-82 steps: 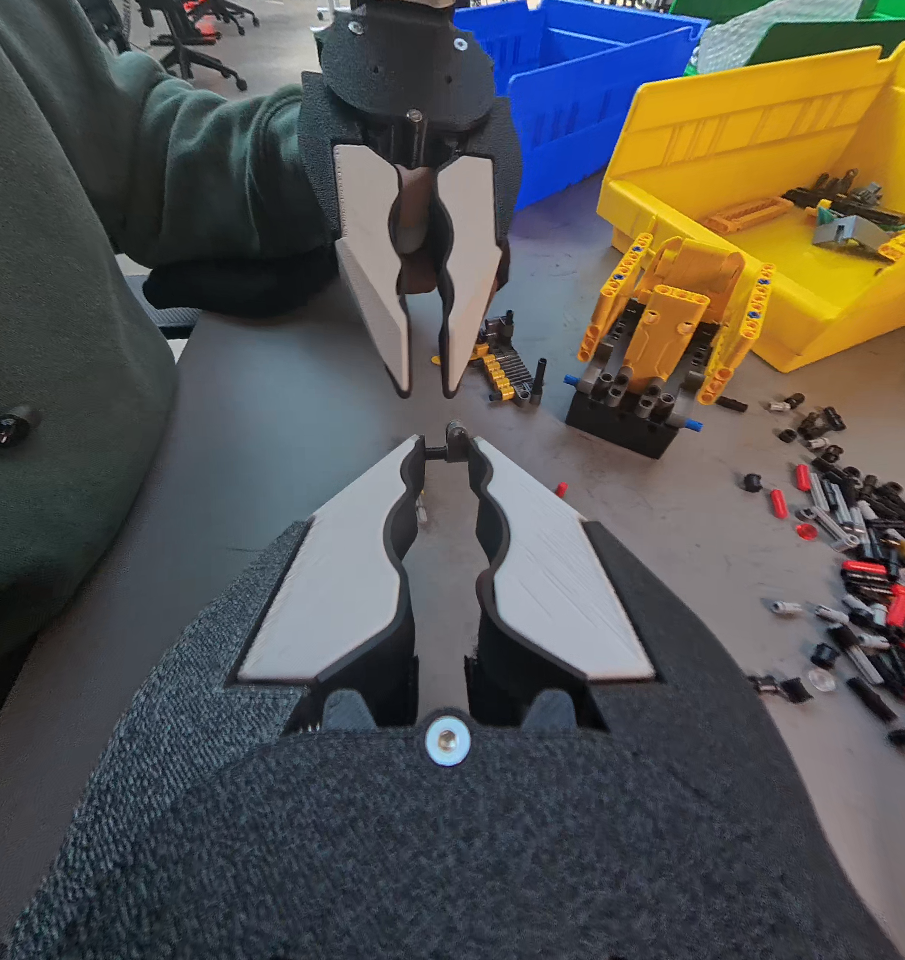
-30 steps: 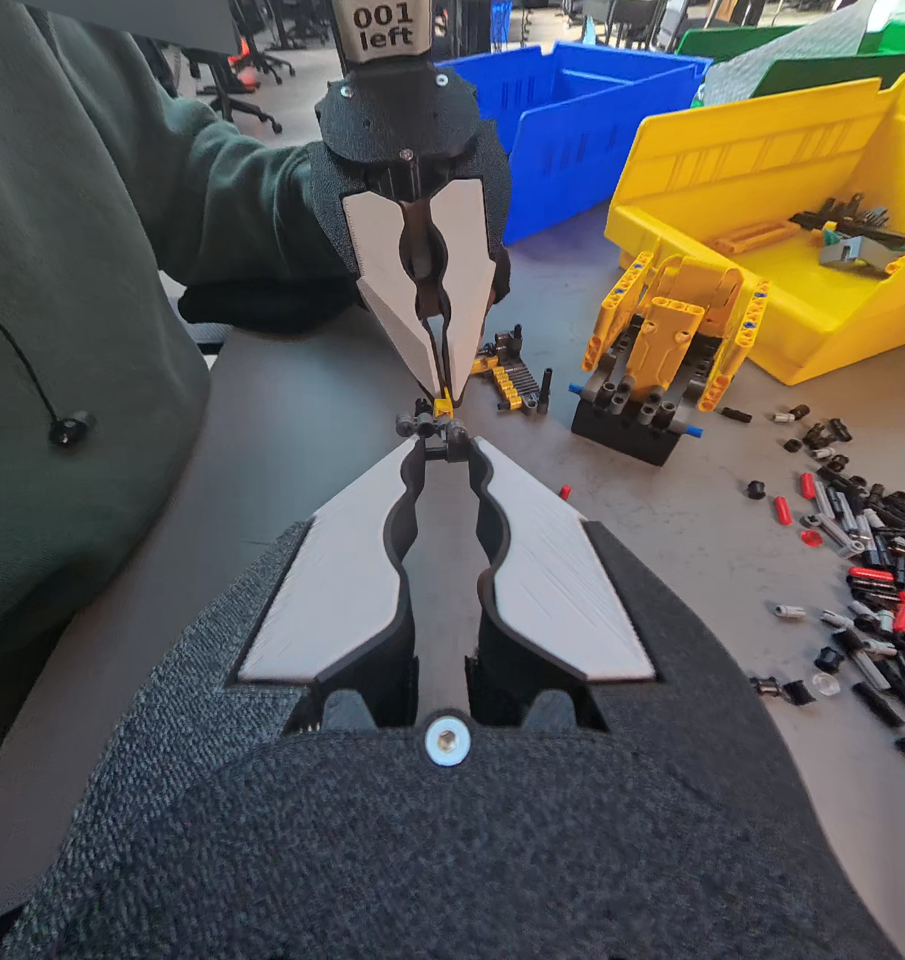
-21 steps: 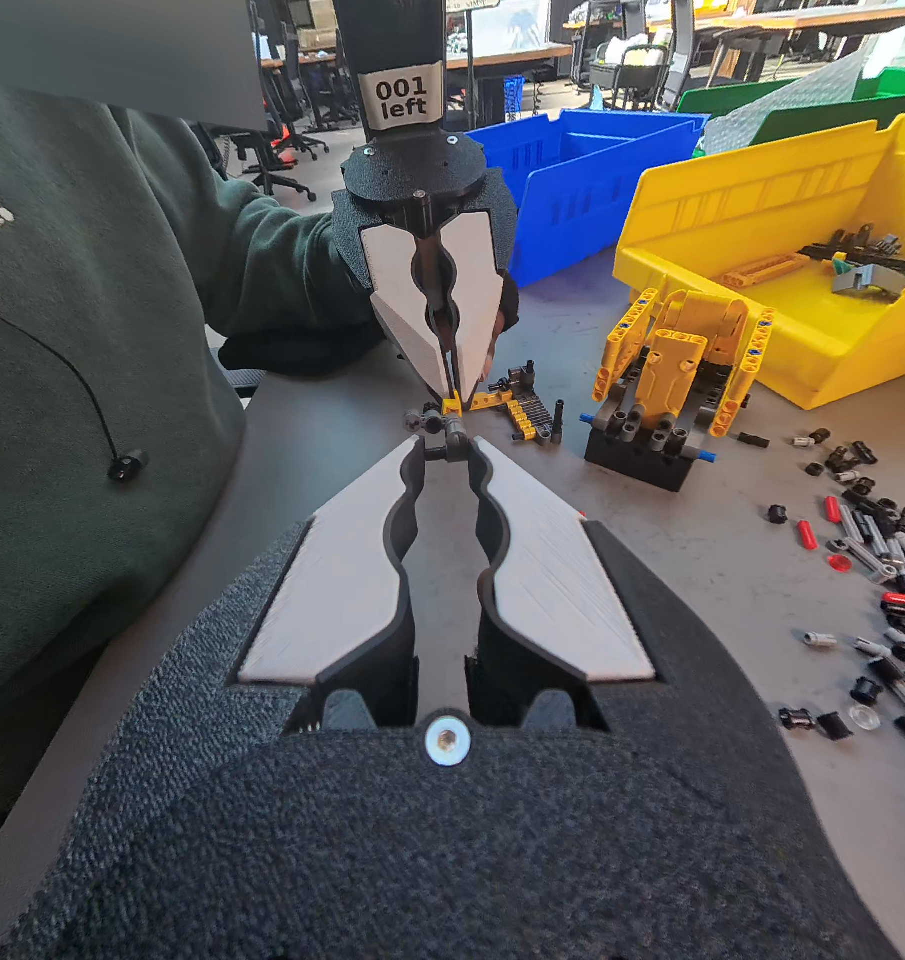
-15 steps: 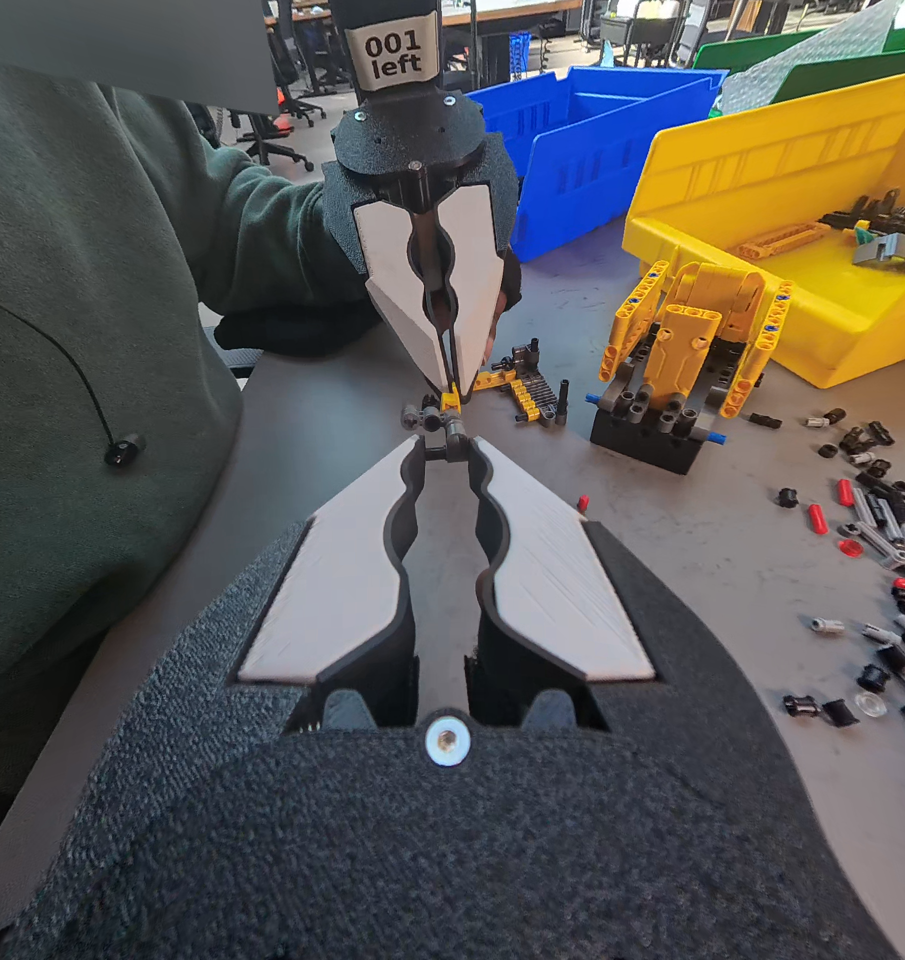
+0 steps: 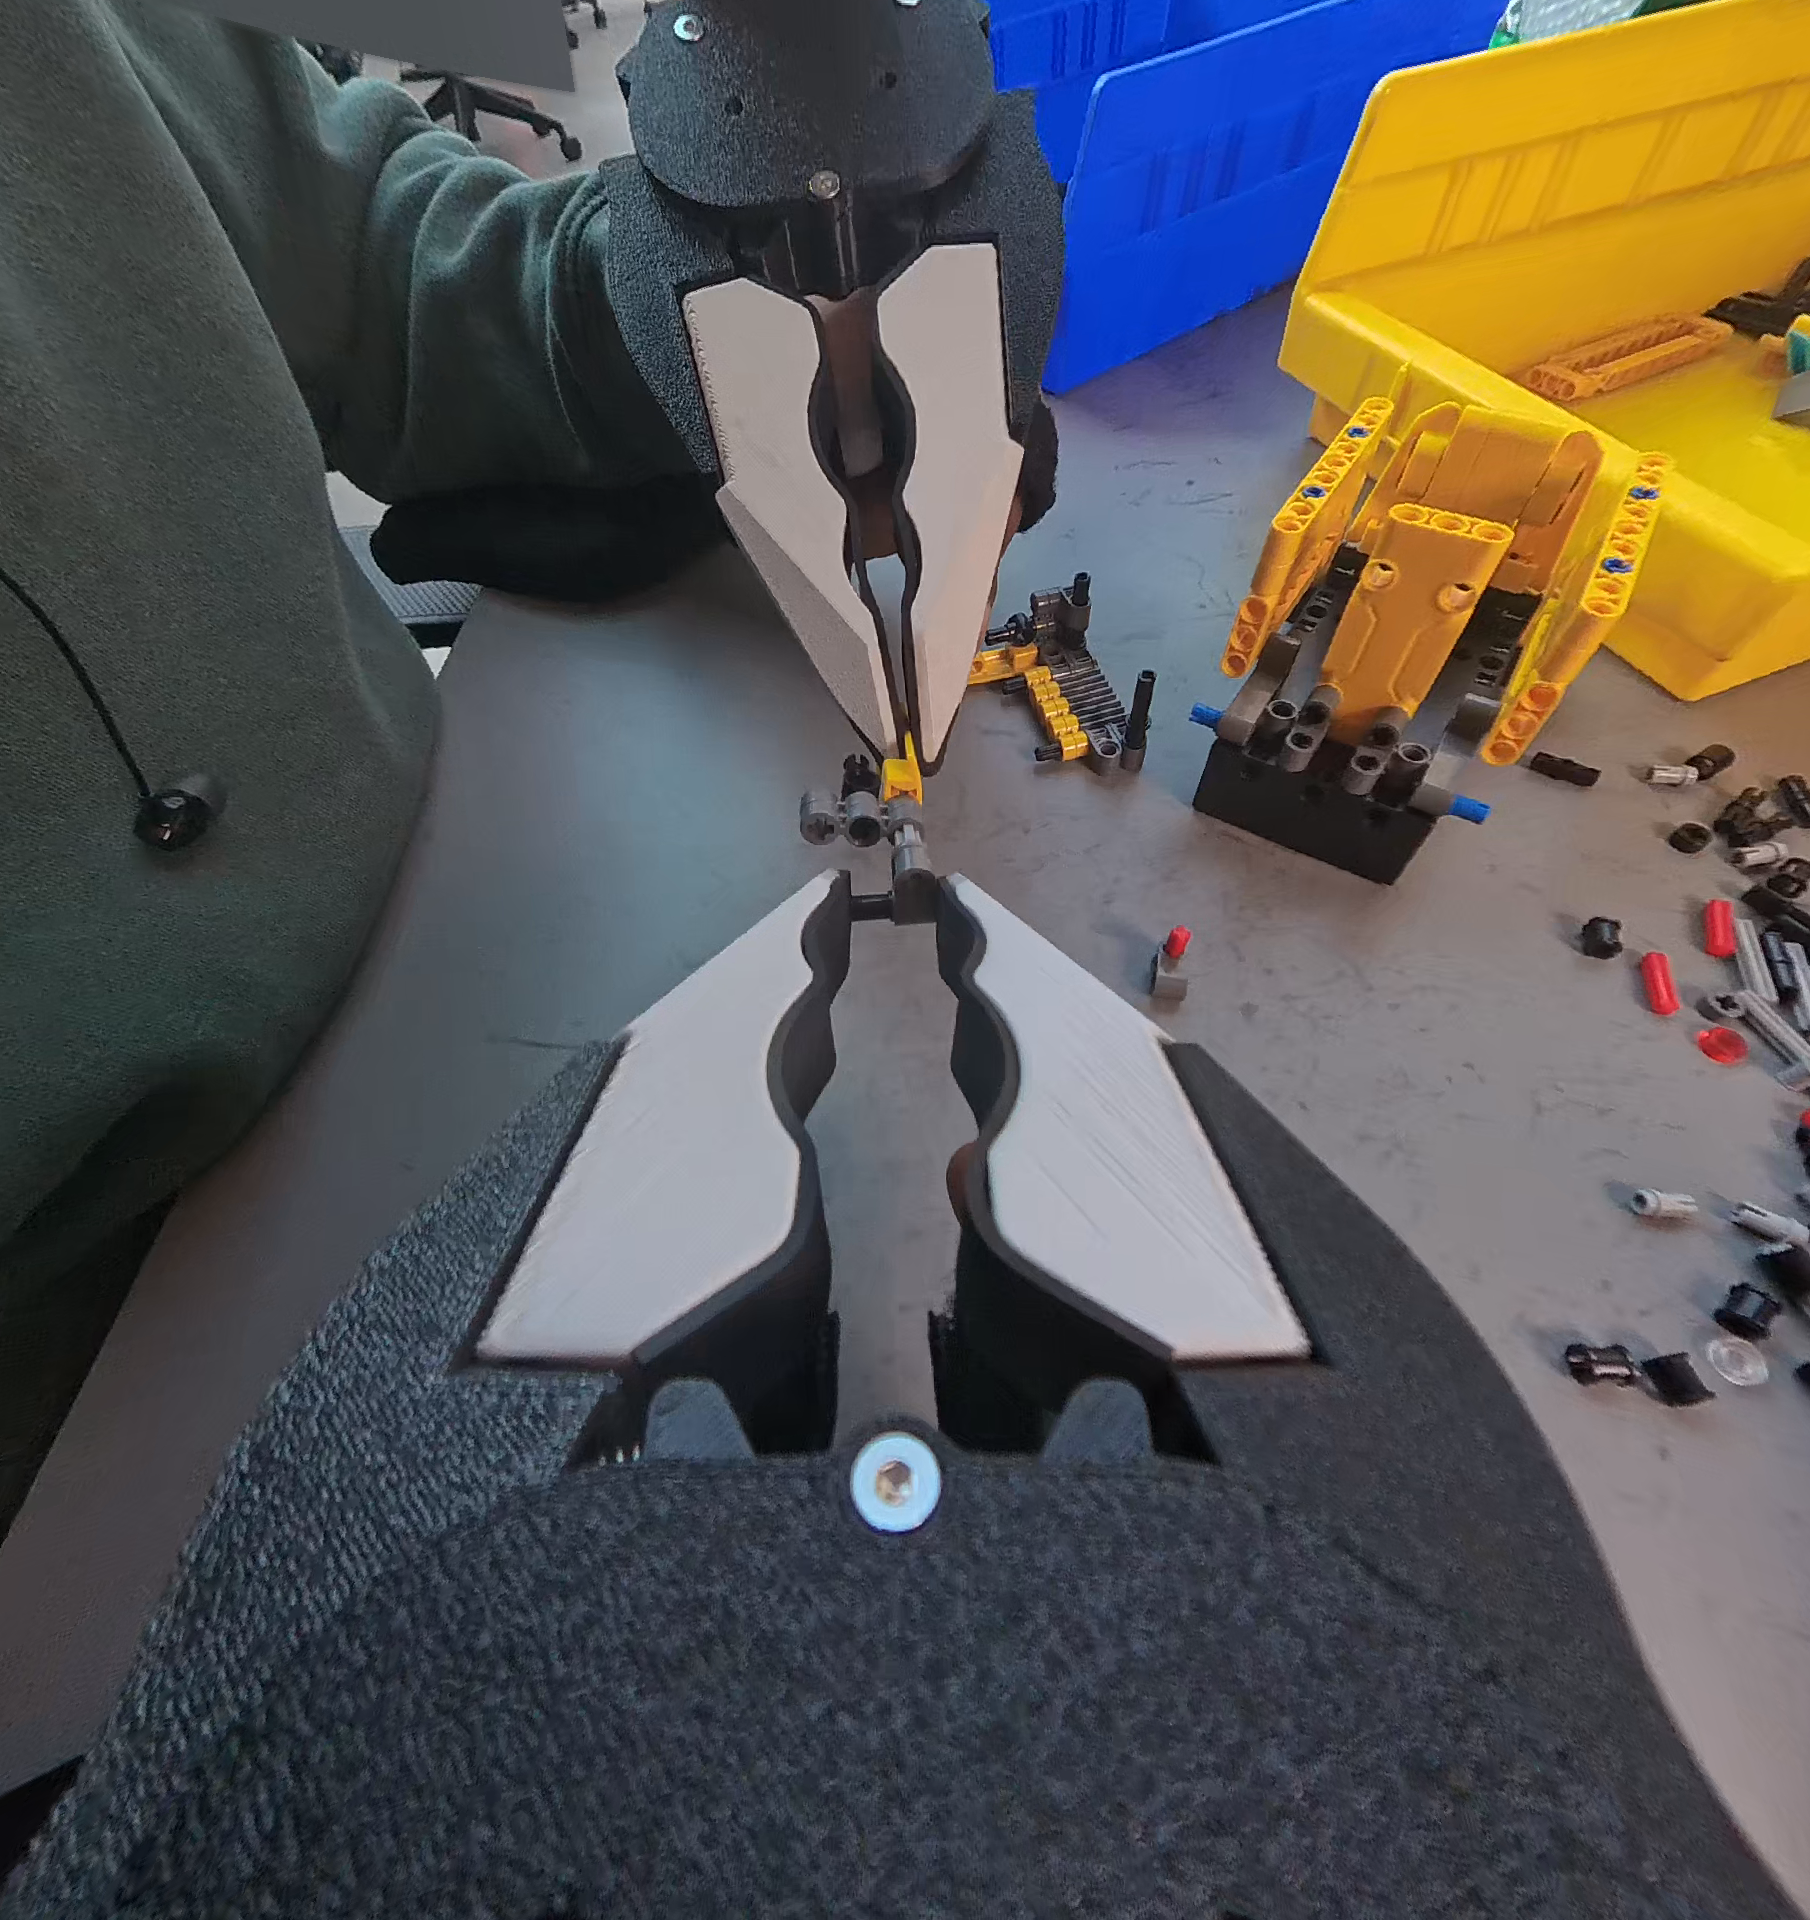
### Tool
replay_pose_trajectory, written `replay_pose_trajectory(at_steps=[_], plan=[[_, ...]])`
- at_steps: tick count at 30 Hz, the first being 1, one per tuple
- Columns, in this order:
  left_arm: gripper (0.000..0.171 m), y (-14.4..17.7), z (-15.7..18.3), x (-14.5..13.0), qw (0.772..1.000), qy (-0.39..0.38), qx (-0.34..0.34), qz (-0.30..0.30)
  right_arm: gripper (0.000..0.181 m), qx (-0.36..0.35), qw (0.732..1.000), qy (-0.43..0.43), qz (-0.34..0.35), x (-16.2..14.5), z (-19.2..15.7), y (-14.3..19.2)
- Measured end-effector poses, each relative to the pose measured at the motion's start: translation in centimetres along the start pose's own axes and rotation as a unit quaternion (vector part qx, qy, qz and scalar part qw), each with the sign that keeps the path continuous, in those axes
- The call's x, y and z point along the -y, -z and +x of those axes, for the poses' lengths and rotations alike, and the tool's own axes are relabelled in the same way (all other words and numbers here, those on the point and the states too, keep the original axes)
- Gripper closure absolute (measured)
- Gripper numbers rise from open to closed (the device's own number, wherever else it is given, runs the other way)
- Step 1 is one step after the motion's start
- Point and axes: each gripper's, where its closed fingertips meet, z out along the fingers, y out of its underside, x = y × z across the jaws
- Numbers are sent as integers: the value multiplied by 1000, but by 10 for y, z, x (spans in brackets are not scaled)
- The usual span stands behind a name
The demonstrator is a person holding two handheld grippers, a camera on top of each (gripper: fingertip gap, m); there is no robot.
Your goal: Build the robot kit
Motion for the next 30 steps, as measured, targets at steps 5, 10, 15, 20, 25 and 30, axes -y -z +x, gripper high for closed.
replay_pose_trajectory(at_steps=[5,10,15,20,25,30], plan=[[171,-3,1,-6,1000,-4,0,-17,166,4,1000,1,-19,-5,-3,-3],[171,-3,2,-5,1000,2,-5,-13,167,5,1000,-10,-26,-8,-2,-4],[171,-4,3,-6,1000,0,-8,-18,166,13,999,-15,-29,-10,-4,-6],[171,-7,9,-14,999,-18,-13,-46,167,26,998,-11,-55,-18,-11,-15],[171,-8,11,-21,997,-32,-11,-75,167,27,997,-3,-77,-25,-12,-19],[171,-11,13,-35,993,-39,-18,-110,167,9,992,24,-123,-37,-11,-23]])
